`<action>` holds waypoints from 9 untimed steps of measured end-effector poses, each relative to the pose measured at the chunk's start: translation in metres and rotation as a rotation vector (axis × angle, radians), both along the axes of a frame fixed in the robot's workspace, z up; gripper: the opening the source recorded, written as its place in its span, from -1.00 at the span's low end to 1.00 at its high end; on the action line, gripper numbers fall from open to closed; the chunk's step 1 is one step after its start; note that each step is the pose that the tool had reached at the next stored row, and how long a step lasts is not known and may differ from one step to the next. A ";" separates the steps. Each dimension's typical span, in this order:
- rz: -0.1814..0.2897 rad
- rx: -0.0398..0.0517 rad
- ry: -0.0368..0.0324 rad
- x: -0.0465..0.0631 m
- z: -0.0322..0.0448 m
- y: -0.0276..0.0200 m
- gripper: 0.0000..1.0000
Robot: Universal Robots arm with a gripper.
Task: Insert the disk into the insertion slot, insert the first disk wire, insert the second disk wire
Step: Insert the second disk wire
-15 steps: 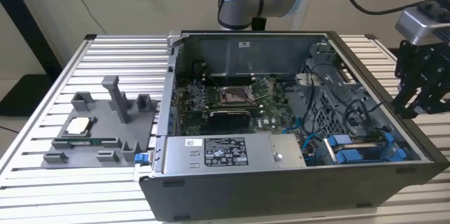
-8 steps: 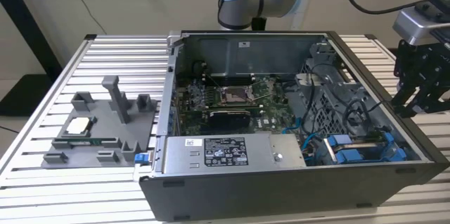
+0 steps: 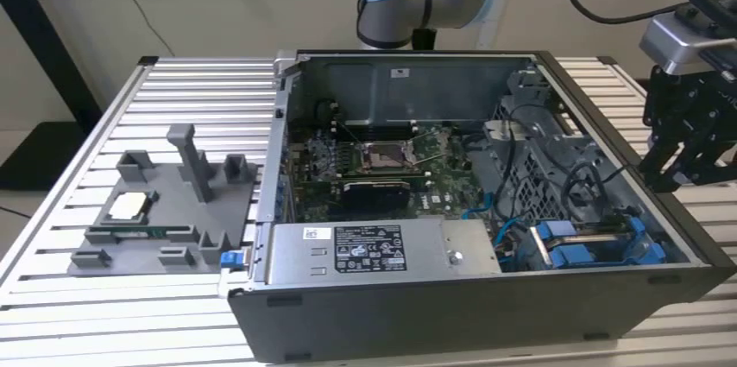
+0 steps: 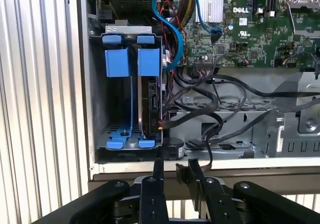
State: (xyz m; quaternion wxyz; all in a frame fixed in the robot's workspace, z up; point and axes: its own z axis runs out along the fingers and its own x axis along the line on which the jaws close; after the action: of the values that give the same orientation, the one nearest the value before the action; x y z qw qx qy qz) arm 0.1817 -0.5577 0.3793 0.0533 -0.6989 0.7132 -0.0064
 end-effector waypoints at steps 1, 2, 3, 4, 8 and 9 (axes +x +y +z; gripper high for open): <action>0.000 0.0000 -0.0002 0.000 0.0000 0.0000 -0.33; 0.000 0.0000 -0.0003 0.000 0.0000 0.0000 -0.33; 0.000 0.0000 -0.0003 0.000 0.0000 0.0000 -0.33; 0.000 0.0000 -0.0003 0.000 0.0000 0.0000 -0.33; 0.000 0.0000 -0.0004 0.000 0.0000 0.0000 -0.33; 0.000 0.0000 -0.0004 0.000 0.0000 0.0000 -0.33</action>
State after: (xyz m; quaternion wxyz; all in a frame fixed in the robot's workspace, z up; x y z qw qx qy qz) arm 0.1817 -0.5577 0.3793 0.0534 -0.6989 0.7132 -0.0066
